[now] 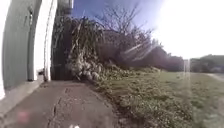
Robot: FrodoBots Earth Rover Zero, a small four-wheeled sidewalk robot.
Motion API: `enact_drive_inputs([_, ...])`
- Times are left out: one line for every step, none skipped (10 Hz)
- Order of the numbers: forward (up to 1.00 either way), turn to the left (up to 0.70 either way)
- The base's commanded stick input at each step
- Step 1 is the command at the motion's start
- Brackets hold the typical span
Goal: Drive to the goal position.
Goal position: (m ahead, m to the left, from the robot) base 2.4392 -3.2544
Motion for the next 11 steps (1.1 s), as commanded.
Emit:
enact_drive_inputs([0.00,0.04])
enact_drive_inputs([0.00,0.04])
enact_drive_inputs([0.03,0.04])
enact_drive_inputs([0.01,0.04])
enact_drive_inputs([0.01,0.03])
enact_drive_inputs([0.03,0.02])
enact_drive_inputs([0.06,0.00])
enact_drive_inputs([0.68,-0.04])
enact_drive_inputs([0.70,-0.06])
enact_drive_inputs([0.70,-0.01])
enact_drive_inputs([0.70,-0.02])
